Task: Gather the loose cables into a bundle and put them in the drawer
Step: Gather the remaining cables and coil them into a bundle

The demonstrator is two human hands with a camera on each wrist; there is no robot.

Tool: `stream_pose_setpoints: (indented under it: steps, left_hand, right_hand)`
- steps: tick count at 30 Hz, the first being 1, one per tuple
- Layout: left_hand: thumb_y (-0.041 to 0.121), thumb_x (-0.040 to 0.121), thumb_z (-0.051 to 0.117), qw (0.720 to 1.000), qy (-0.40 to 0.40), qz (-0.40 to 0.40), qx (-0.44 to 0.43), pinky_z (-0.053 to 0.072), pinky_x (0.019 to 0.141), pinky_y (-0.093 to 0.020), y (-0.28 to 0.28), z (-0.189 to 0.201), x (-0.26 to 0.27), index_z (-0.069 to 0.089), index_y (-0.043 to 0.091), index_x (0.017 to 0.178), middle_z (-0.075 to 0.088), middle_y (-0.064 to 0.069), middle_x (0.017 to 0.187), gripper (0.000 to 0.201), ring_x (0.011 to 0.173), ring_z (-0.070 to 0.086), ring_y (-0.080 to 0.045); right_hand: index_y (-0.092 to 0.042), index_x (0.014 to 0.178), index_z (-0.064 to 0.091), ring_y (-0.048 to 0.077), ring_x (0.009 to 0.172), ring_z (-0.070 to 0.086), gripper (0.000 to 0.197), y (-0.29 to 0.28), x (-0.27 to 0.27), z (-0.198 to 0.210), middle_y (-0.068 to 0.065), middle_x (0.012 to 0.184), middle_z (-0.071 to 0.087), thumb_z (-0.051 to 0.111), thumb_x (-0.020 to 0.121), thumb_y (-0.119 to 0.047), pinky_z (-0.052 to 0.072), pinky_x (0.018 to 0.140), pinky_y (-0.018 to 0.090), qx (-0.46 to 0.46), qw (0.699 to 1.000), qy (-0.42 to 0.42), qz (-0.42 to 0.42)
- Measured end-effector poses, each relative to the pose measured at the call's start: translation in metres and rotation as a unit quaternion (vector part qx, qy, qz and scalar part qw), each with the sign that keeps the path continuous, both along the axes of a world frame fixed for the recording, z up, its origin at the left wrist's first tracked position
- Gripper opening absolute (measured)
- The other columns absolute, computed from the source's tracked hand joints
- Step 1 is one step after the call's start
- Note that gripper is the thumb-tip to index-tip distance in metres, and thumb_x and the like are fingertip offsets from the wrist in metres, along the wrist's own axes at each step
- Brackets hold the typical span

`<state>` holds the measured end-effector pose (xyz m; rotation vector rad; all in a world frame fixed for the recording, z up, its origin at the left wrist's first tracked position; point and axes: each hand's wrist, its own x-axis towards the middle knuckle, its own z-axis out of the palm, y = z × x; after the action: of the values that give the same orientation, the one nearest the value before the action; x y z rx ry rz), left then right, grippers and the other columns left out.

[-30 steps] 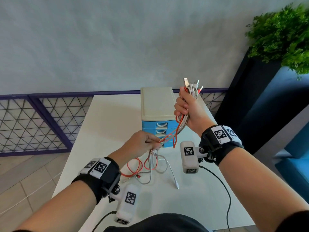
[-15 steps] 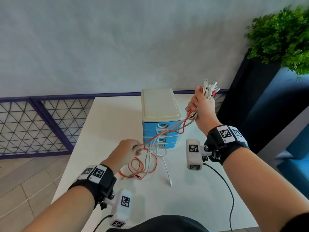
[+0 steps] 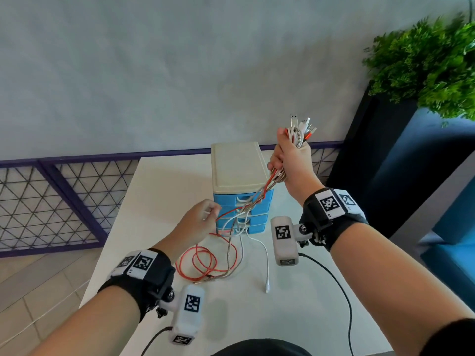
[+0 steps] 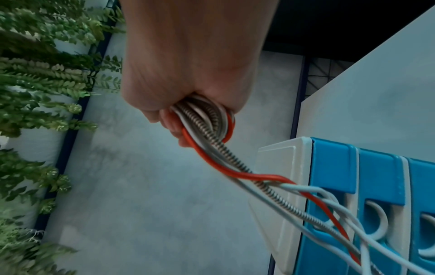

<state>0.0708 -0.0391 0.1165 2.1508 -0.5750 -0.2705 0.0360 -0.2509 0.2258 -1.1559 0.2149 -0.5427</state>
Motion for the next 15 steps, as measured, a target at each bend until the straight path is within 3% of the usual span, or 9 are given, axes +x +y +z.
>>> stream_pose_setpoints:
  steps: [3,5,7,8,10,11,12,15]
  left_hand:
    - [0.046,0.092,0.051,0.978,0.205,-0.036,0.023,0.05,0.071,-0.025,-0.011,0.027,-0.009,0.054,0.014,0.091,0.065,-0.003,0.085,0.032,0.077,0.062,-0.016]
    - [0.035,0.093,0.055,0.945,0.319,-0.068,-0.013,0.052,0.078,-0.027,-0.012,0.028,-0.014,0.056,0.011,0.092,0.067,-0.005,0.085,0.024,0.08,0.065,-0.015]
    - [0.024,0.097,0.05,0.906,0.387,-0.01,-0.171,0.052,0.089,-0.031,-0.011,0.018,-0.013,0.059,0.005,0.093,0.068,-0.011,0.093,0.021,0.091,0.067,-0.02]
    - [0.023,0.097,0.047,0.864,0.416,0.045,-0.279,0.052,0.091,-0.033,-0.011,0.013,-0.013,0.059,0.003,0.092,0.068,-0.014,0.097,0.025,0.097,0.067,-0.023]
    - [0.028,0.097,0.046,0.76,0.442,0.146,-0.453,0.048,0.096,-0.036,-0.013,0.007,-0.012,0.059,0.001,0.087,0.068,-0.017,0.099,0.032,0.101,0.065,-0.026]
    - [0.032,0.096,0.045,0.729,0.435,0.174,-0.5,0.045,0.099,-0.037,-0.017,0.005,-0.011,0.059,0.002,0.084,0.068,-0.015,0.094,0.036,0.099,0.065,-0.025]
    - [0.035,0.096,0.044,0.717,0.419,0.19,-0.524,0.043,0.102,-0.037,-0.022,0.005,-0.012,0.059,0.004,0.081,0.07,-0.011,0.085,0.038,0.096,0.065,-0.022]
    - [0.04,0.095,0.044,0.732,0.35,0.202,-0.548,0.043,0.098,-0.034,-0.031,0.01,-0.016,0.056,0.01,0.073,0.066,0.001,0.057,0.039,0.085,0.067,-0.016]
  right_hand:
    - [-0.015,0.075,0.042,0.01,0.031,0.034,0.028,0.003,0.004,-0.001,-0.005,0.042,0.034,0.059,0.095,-0.026,0.043,0.041,0.026,-0.009,1.0,0.013,-0.015]
    - [-0.014,0.077,0.042,0.01,0.031,0.034,0.027,0.004,0.006,0.002,-0.006,0.041,0.034,0.058,0.095,-0.026,0.043,0.042,0.025,-0.016,0.999,0.02,-0.024]
    - [-0.014,0.077,0.041,0.01,0.031,0.034,0.028,0.006,0.007,0.005,-0.006,0.04,0.034,0.058,0.095,-0.026,0.044,0.042,0.026,-0.03,0.999,0.029,-0.026]
    - [-0.014,0.075,0.041,0.011,0.031,0.034,0.029,0.007,0.007,0.005,-0.006,0.04,0.034,0.057,0.095,-0.027,0.044,0.043,0.026,-0.04,0.998,0.036,-0.027]
    - [-0.015,0.071,0.04,0.011,0.031,0.034,0.032,0.009,0.004,0.002,-0.003,0.042,0.035,0.056,0.096,-0.026,0.043,0.043,0.027,-0.06,0.996,0.052,-0.028]
    - [-0.015,0.07,0.04,0.011,0.032,0.034,0.033,0.01,0.003,-0.001,-0.001,0.043,0.035,0.056,0.096,-0.025,0.043,0.043,0.027,-0.067,0.996,0.058,-0.024]
    - [-0.015,0.069,0.041,0.011,0.032,0.034,0.033,0.01,0.002,-0.004,-0.001,0.043,0.035,0.055,0.097,-0.025,0.042,0.042,0.026,-0.07,0.996,0.061,-0.018]
    - [-0.014,0.069,0.042,0.011,0.031,0.034,0.032,0.008,-0.002,-0.013,-0.002,0.043,0.036,0.056,0.096,-0.023,0.04,0.04,0.026,-0.062,0.996,0.069,-0.016]
